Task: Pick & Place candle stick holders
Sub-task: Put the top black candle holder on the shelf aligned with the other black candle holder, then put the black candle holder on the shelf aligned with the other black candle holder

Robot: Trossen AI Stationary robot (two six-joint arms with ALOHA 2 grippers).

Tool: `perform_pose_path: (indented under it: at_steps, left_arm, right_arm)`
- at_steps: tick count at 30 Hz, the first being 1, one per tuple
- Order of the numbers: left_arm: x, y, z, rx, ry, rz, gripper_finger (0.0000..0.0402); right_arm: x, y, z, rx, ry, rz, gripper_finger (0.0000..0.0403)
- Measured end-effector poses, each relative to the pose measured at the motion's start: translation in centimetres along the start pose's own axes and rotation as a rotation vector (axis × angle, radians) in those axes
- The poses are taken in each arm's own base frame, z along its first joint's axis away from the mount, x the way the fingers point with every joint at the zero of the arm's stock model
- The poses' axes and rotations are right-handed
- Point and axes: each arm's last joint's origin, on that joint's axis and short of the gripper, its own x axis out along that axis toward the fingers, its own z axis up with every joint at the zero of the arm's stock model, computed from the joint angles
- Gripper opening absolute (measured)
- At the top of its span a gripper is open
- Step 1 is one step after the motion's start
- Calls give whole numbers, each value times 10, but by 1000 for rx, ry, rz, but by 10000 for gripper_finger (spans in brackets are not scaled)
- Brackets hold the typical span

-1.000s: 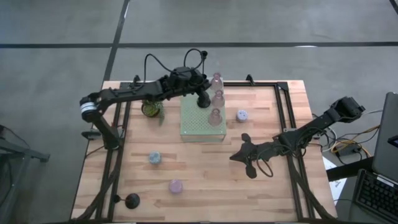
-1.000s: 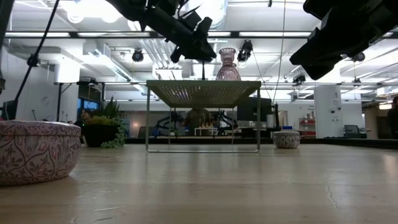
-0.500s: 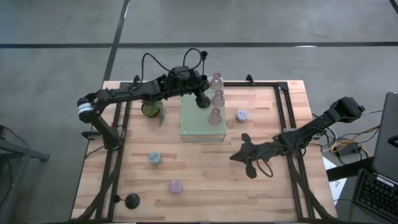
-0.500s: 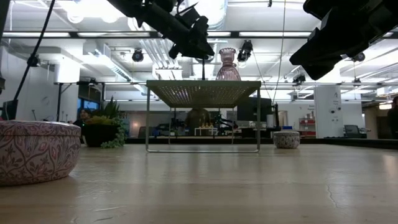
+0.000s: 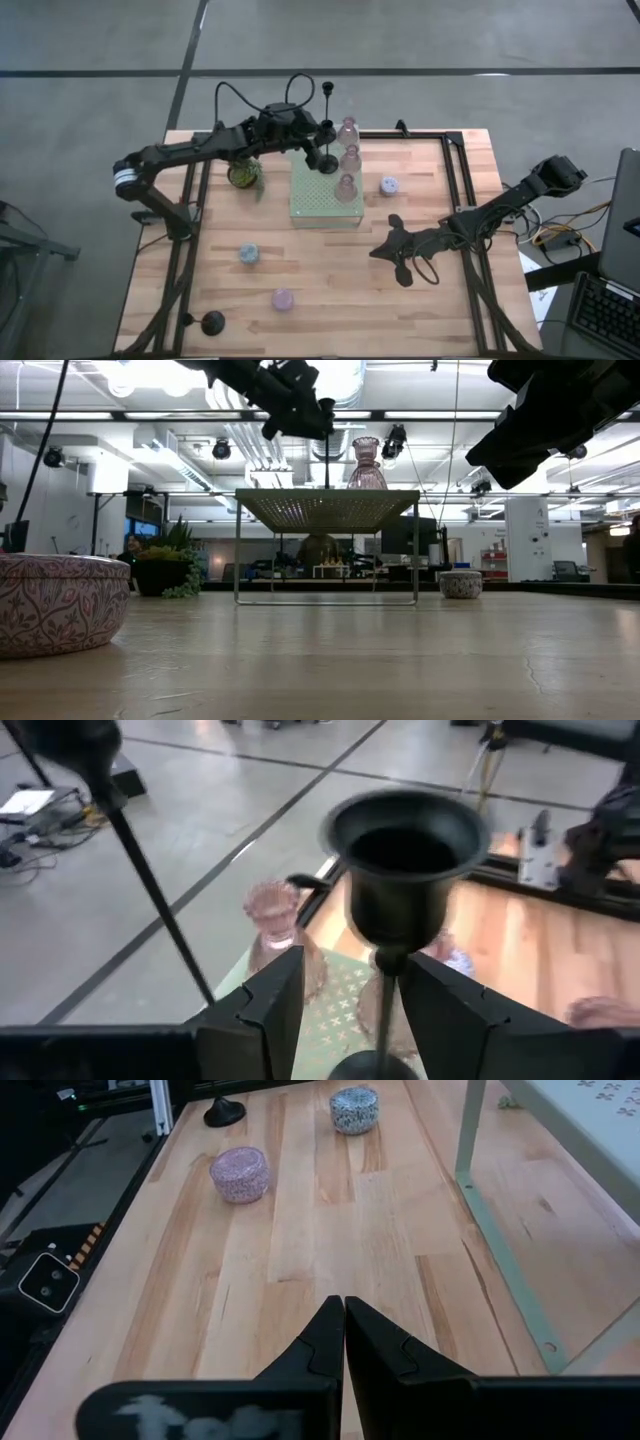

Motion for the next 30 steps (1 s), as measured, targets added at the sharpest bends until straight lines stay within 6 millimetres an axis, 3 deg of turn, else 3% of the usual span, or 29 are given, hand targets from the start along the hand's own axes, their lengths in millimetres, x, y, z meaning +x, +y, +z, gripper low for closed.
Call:
perform_pose_path:
  at_steps: [9, 19, 26, 30]
  left_arm:
    - [-24, 0, 5, -17, 34, -80, 165]
    - [-66, -6, -9, -23, 273, -217, 165]
    - [-116, -29, -16, 43, 409, -355, 165]
    - [-151, -43, -22, 66, 401, -434, 165]
  right_arm:
    - [0, 0, 0, 1, -1, -1, 8]
    - [0, 0, 0, 0, -1, -1, 8]
    - [0, 0, 0, 0, -1, -1, 8]
    - [0, 0, 0, 0, 0, -1, 8]
